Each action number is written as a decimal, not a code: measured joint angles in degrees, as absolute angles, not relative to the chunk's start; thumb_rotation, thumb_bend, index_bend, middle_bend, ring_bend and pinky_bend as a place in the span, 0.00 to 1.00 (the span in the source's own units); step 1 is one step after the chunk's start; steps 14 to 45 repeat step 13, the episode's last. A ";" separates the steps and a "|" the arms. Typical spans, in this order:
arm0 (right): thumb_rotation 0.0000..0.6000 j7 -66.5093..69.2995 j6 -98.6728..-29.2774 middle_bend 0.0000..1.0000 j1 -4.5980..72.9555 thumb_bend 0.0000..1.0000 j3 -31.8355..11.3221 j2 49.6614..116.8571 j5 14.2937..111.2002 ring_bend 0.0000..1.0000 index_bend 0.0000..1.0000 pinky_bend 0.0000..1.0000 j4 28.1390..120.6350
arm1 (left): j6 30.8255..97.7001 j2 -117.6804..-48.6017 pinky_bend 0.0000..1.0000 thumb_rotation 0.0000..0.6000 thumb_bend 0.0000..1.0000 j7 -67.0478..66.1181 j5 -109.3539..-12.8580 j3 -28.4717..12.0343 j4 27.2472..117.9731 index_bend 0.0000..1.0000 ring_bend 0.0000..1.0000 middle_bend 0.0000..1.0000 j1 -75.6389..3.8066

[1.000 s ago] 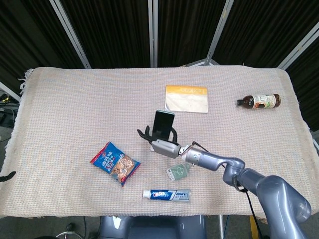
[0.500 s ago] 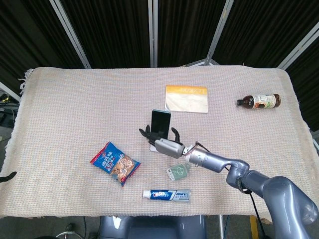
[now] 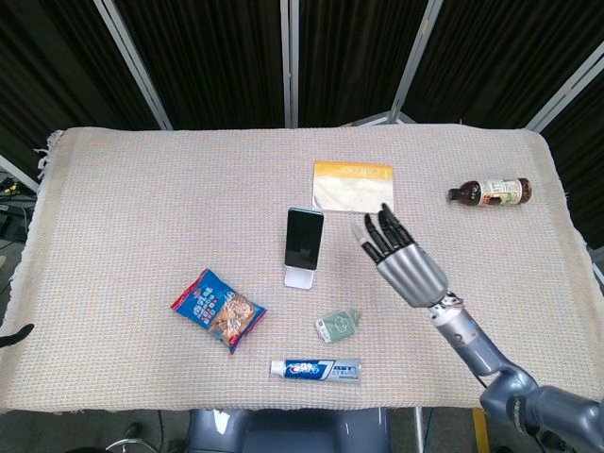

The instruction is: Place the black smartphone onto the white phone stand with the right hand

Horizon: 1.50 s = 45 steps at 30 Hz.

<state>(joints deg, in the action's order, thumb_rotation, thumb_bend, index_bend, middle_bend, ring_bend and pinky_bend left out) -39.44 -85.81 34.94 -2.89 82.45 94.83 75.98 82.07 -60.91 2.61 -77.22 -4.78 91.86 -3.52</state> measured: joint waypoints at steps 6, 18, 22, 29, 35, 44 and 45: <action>1.00 -26.64 -86.17 0.00 26.16 0.00 -2.68 76.38 82.57 0.00 0.00 0.00 89.70 | 84.16 -61.18 0.00 1.00 0.00 2.45 -80.23 -4.02 92.06 0.00 0.00 0.00 -2.96; 1.00 -19.22 -85.94 0.00 17.44 0.00 0.21 69.90 77.00 0.00 0.00 0.00 97.19 | 86.44 -61.63 0.00 1.00 0.00 2.70 -82.95 -3.01 91.87 0.00 0.00 0.00 -2.10; 1.00 -19.22 -85.94 0.00 17.44 0.00 0.21 69.90 77.00 0.00 0.00 0.00 97.19 | 86.44 -61.63 0.00 1.00 0.00 2.70 -82.95 -3.01 91.87 0.00 0.00 0.00 -2.10; 1.00 -19.22 -85.94 0.00 17.44 0.00 0.21 69.90 77.00 0.00 0.00 0.00 97.19 | 86.44 -61.63 0.00 1.00 0.00 2.70 -82.95 -3.01 91.87 0.00 0.00 0.00 -2.10; 1.00 -19.22 -85.94 0.00 17.44 0.00 0.21 69.90 77.00 0.00 0.00 0.00 97.19 | 86.44 -61.63 0.00 1.00 0.00 2.70 -82.95 -3.01 91.87 0.00 0.00 0.00 -2.10; 1.00 -19.22 -85.94 0.00 17.44 0.00 0.21 69.90 77.00 0.00 0.00 0.00 97.19 | 86.44 -61.63 0.00 1.00 0.00 2.70 -82.95 -3.01 91.87 0.00 0.00 0.00 -2.10; 1.00 -19.22 -85.94 0.00 17.44 0.00 0.21 69.90 77.00 0.00 0.00 0.00 97.19 | 86.44 -61.63 0.00 1.00 0.00 2.70 -82.95 -3.01 91.87 0.00 0.00 0.00 -2.10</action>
